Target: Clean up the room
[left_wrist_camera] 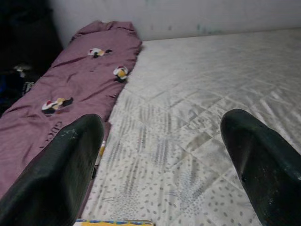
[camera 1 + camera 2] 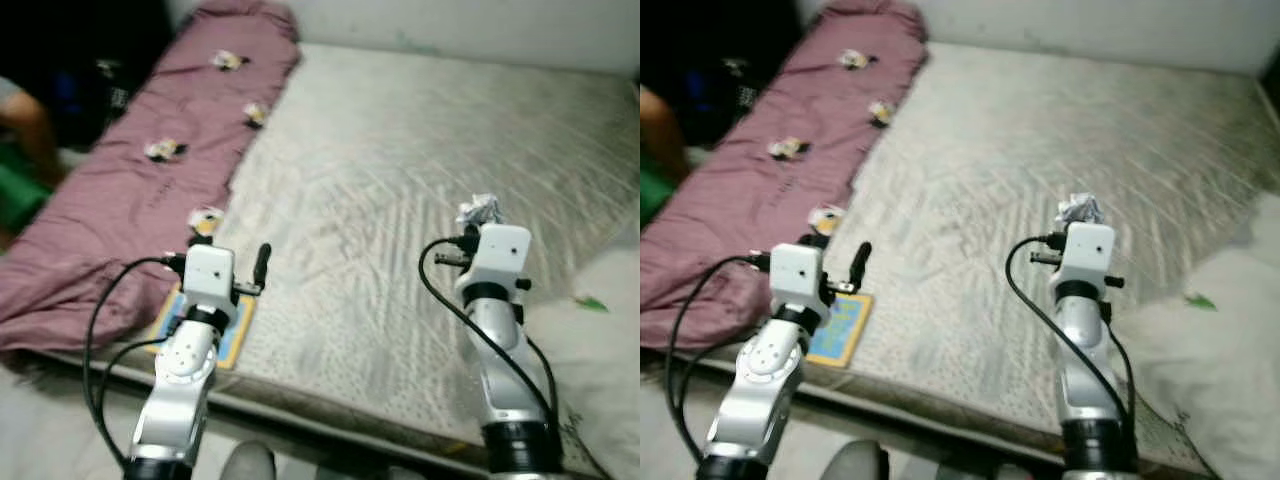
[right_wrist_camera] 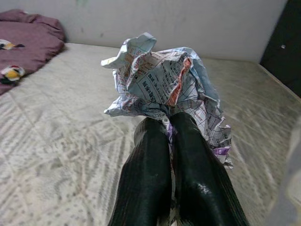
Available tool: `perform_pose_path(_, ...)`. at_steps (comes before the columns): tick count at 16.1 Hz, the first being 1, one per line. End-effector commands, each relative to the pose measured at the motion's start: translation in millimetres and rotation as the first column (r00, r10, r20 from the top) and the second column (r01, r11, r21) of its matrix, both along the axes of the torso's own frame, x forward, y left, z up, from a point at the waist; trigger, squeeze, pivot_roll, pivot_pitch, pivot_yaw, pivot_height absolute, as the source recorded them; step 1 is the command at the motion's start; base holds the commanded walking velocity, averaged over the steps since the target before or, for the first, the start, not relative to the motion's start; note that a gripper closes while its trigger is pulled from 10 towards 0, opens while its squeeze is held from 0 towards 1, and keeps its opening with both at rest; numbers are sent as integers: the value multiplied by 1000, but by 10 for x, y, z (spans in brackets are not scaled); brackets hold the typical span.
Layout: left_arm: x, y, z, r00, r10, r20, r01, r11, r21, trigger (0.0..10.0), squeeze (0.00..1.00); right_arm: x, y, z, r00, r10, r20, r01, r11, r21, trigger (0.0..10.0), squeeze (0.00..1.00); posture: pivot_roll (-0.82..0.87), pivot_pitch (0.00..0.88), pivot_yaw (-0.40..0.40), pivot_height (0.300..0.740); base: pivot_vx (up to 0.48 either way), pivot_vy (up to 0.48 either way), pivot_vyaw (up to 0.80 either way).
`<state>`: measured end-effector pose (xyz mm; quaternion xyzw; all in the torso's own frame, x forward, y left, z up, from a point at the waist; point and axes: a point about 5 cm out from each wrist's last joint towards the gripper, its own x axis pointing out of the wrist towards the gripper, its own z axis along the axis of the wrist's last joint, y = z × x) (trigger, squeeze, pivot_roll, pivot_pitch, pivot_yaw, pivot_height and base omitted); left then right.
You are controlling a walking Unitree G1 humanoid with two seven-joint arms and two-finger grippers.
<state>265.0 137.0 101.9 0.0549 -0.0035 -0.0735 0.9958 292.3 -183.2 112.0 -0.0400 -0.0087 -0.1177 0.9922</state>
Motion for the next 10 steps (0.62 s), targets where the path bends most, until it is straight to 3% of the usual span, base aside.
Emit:
perform_pose_path(1,-9,5,-34,1000,13,-25,-13,1000,9,10000,0,-4,-23,7,1000,-8,2,8,1000,9,10000,0,-12,37,24,740,0,0,0)
perform_pose_path(7,-9,-7,-49,998,24,-52,-25,999,-29,10000,0,-24,48,-58,998,55,-25,-54,998,44,10000,0,-13,33,22,740,0,0,0)
perform_pose_path(9,6,-9,-38,998,25,-52,-27,999,-38,10000,0,-41,106,-182,989,115,-97,-106,990,89,10000,0,-12,36,24,740,0,0,0)
perform_pose_path(10,8,-4,-59,996,29,-80,-32,999,-41,10000,0,-40,242,-190,965,239,-108,-234,971,58,10000,0,-15,34,29,740,0,281,0)
